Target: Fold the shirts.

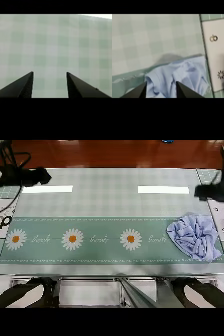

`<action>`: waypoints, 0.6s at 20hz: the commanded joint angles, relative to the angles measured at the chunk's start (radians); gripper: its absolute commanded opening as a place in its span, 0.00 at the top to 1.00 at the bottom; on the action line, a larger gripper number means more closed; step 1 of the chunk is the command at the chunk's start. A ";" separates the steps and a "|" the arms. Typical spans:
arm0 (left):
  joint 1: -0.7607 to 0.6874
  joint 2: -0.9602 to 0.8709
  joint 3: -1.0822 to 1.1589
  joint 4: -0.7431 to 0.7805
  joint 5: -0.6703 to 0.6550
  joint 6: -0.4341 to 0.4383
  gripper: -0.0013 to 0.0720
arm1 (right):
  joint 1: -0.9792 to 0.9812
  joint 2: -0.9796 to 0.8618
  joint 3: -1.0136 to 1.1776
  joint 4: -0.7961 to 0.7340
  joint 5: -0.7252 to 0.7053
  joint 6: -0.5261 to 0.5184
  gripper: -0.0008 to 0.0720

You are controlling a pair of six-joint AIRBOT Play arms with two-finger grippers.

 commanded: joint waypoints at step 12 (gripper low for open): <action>-0.064 0.097 -0.406 -0.264 0.083 0.174 0.29 | -0.343 0.093 -0.565 0.169 -0.078 -0.002 0.42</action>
